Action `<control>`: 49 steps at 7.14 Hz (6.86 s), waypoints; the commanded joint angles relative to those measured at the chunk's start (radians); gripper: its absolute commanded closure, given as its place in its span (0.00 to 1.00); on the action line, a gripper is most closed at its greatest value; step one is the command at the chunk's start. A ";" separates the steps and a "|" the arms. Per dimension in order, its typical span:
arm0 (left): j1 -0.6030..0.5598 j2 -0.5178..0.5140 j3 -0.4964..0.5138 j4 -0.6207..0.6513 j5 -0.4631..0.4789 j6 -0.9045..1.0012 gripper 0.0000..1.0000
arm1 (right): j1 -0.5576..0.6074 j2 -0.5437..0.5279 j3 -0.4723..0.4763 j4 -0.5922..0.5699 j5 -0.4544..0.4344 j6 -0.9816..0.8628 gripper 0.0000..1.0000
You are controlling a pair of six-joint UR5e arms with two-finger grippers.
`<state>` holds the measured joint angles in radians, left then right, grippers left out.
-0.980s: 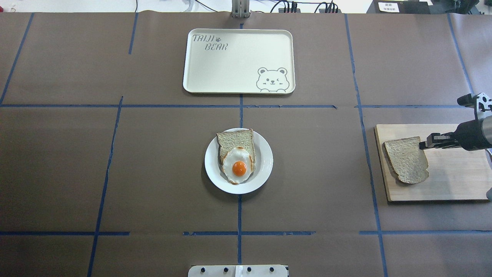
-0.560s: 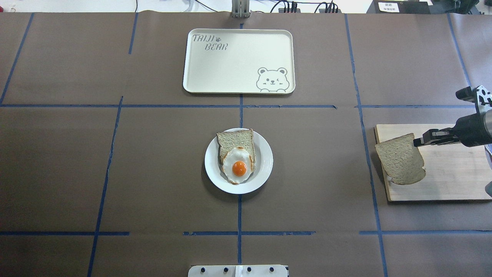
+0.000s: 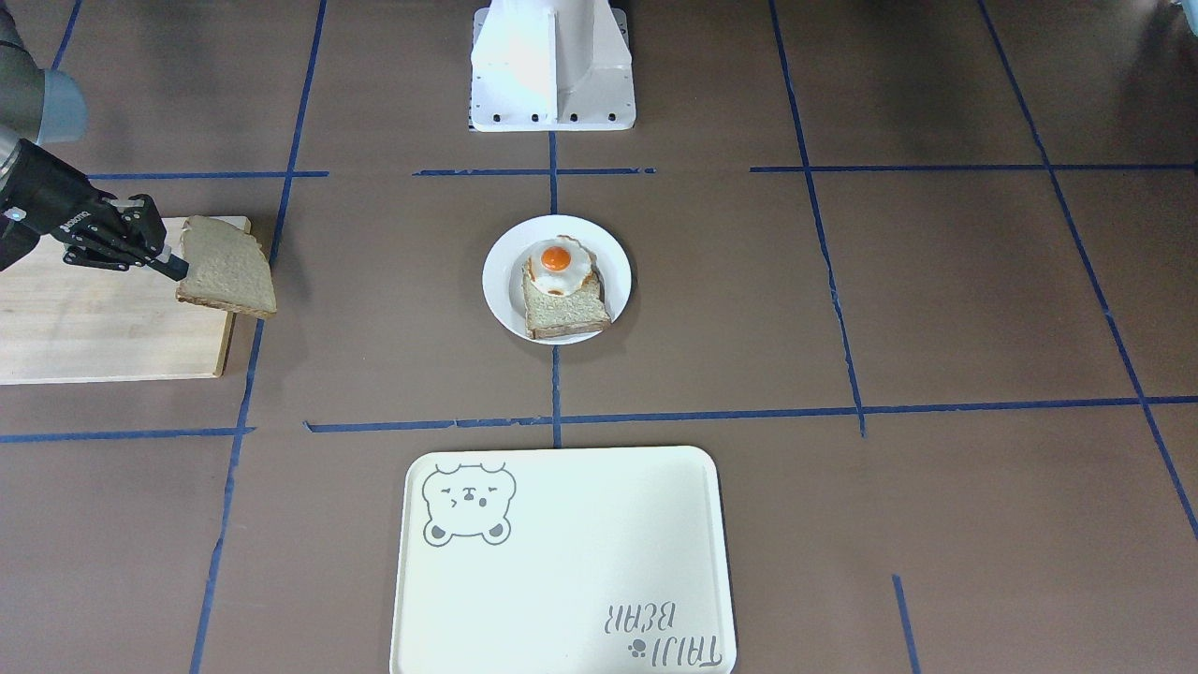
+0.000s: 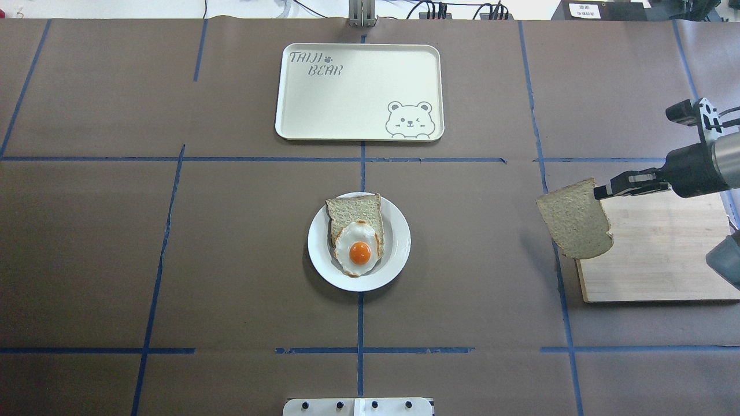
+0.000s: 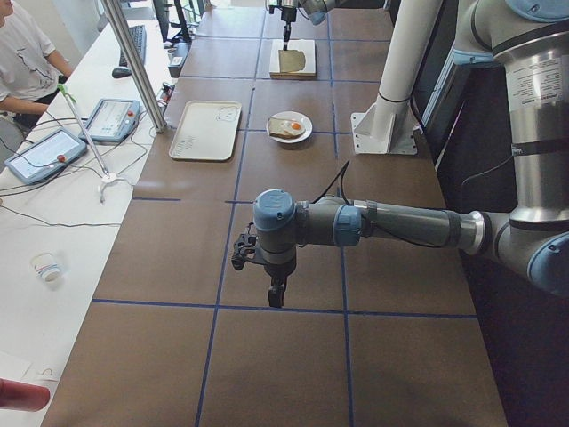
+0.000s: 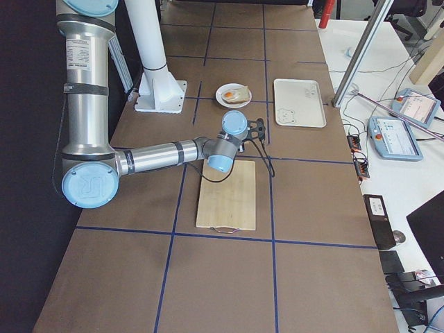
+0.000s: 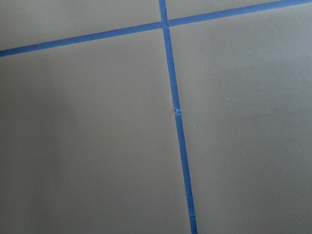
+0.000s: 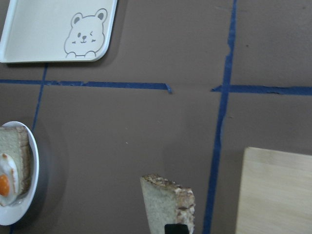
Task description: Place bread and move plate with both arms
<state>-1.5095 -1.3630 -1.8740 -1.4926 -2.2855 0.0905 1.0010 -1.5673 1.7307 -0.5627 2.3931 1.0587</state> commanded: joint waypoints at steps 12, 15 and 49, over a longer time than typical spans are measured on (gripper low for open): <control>0.000 -0.001 0.001 0.002 -0.040 0.000 0.00 | -0.467 0.579 -0.109 -0.309 -0.505 0.251 1.00; 0.000 -0.002 -0.001 0.000 -0.040 0.000 0.00 | -0.467 0.532 -0.118 -0.306 -0.502 0.230 1.00; 1.146 -0.577 0.378 -1.331 0.744 -1.967 0.39 | 0.464 -0.178 0.147 -1.096 -0.163 -1.263 0.00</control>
<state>-0.3648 -1.9228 -1.5330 -2.7971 -1.5587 -1.8690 1.4650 -1.7457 1.8776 -1.6582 2.2304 -0.2042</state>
